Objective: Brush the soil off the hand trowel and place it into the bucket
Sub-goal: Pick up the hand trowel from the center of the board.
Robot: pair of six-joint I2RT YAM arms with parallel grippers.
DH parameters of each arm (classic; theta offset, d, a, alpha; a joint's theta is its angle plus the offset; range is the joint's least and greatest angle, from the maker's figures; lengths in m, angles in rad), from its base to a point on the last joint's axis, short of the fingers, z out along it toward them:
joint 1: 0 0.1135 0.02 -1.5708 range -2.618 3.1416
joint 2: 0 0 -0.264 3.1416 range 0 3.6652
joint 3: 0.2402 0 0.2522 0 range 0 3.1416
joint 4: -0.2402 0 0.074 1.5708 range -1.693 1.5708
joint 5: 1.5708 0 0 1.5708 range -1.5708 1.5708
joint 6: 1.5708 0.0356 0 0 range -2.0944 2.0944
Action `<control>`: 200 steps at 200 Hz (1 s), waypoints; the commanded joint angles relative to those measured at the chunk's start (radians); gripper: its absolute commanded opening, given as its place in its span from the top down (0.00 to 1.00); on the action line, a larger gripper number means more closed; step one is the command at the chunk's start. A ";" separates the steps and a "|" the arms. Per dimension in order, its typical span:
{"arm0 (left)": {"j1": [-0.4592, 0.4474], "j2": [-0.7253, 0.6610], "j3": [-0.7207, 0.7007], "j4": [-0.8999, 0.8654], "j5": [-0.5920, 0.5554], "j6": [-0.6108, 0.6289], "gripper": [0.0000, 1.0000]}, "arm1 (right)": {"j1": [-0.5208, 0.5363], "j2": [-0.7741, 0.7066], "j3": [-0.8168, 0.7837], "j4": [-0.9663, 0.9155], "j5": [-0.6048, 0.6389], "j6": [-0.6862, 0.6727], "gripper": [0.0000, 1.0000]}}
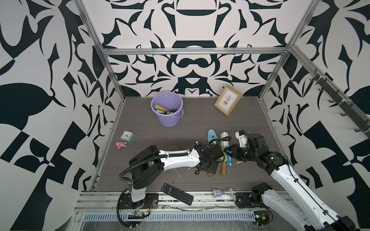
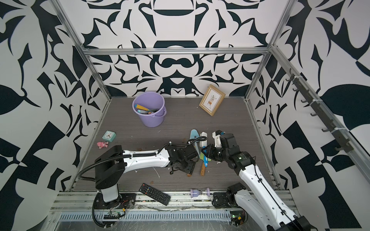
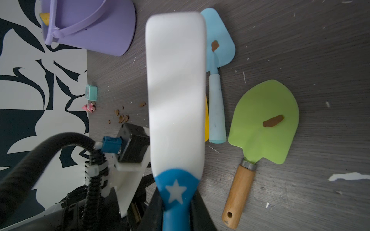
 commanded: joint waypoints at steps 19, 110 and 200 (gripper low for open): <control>-0.002 0.101 0.095 -0.090 0.017 0.020 0.32 | -0.012 -0.031 -0.010 0.047 -0.025 -0.011 1.00; -0.007 0.125 0.070 -0.135 -0.029 -0.001 0.41 | -0.022 -0.047 -0.040 0.084 -0.053 0.008 1.00; -0.006 0.076 0.014 -0.133 -0.084 -0.026 0.61 | -0.023 -0.057 -0.053 0.095 -0.068 0.018 1.00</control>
